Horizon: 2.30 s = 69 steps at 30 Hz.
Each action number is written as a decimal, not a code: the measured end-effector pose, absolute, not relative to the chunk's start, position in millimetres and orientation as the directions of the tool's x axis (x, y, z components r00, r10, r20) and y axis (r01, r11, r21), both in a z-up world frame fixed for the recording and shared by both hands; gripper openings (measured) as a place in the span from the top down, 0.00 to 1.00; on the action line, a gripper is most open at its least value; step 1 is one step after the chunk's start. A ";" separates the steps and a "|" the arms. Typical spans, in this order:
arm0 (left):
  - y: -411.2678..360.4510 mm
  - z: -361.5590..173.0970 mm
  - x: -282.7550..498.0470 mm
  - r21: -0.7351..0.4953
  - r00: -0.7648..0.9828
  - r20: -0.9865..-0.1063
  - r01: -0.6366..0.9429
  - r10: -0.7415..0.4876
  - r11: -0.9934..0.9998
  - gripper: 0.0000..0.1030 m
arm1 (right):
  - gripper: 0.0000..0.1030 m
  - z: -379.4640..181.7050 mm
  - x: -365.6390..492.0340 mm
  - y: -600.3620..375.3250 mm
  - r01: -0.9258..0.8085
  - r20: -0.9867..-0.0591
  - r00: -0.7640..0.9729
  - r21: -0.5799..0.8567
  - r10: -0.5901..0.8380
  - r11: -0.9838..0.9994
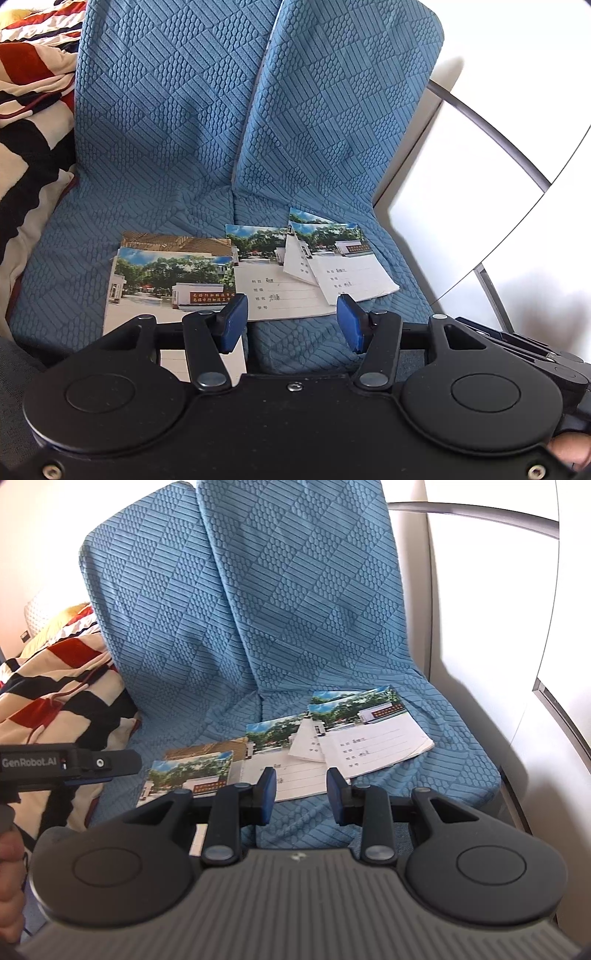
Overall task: Organize objects
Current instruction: 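Move both open grippers back and up above the seat, then move both grippers toward the remaining photo form cards on the seat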
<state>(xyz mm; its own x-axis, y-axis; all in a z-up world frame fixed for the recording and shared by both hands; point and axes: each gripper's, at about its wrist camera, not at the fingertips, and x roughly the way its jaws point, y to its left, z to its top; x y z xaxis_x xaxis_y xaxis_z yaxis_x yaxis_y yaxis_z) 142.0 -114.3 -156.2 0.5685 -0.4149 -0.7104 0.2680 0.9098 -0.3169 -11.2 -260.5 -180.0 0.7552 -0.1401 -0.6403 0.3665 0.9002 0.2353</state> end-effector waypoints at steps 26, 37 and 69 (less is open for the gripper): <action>-155.8 -190.3 198.3 -0.393 0.497 -0.722 0.278 -0.481 0.877 0.50 | 0.33 -225.2 5.2 -307.5 0.457 -0.675 0.715 0.254 -0.183 0.853; -190.8 -229.5 237.5 -0.441 0.436 -0.734 0.278 -0.521 0.854 0.51 | 0.34 -251.1 23.2 -343.7 0.507 -0.674 0.713 0.307 -0.192 0.805; -258.9 -362.4 326.0 -0.523 0.172 -0.822 0.149 -0.542 0.840 0.75 | 0.76 -350.5 108.1 -419.4 0.591 -0.766 0.641 0.462 -0.037 0.661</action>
